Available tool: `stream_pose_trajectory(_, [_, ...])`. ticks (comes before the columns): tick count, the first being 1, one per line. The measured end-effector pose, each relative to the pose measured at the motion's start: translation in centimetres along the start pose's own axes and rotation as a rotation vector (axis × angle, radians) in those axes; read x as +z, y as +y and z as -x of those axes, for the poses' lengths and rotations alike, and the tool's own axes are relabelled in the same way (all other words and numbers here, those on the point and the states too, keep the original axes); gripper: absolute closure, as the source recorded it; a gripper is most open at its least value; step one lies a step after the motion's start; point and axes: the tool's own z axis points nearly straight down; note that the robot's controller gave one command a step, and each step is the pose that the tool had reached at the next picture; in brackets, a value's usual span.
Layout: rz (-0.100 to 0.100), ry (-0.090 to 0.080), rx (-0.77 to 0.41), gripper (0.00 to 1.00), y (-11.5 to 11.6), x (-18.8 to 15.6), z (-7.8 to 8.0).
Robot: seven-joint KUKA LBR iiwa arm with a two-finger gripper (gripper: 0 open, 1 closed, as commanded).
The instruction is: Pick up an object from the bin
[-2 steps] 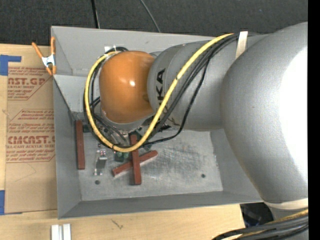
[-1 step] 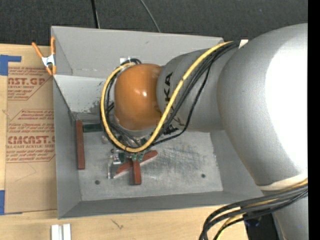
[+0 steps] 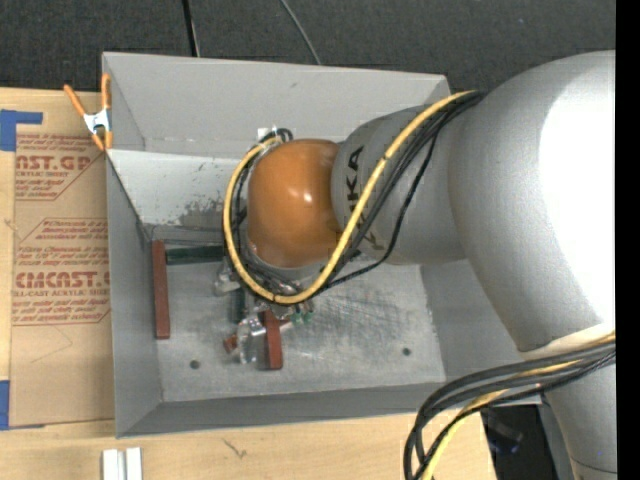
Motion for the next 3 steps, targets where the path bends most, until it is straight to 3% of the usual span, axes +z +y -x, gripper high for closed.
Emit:
stream_pose_trajectory(1, [0.002,-0.004,-0.043,0.00,-4.6,0.8,1.5])
stream_pose_trajectory(2, [0.000,-0.015,-0.254,1.00,-4.8,1.6,-2.1])
stream_pose_trajectory(3, [0.000,-0.015,-0.254,1.00,-4.8,1.6,-2.1])
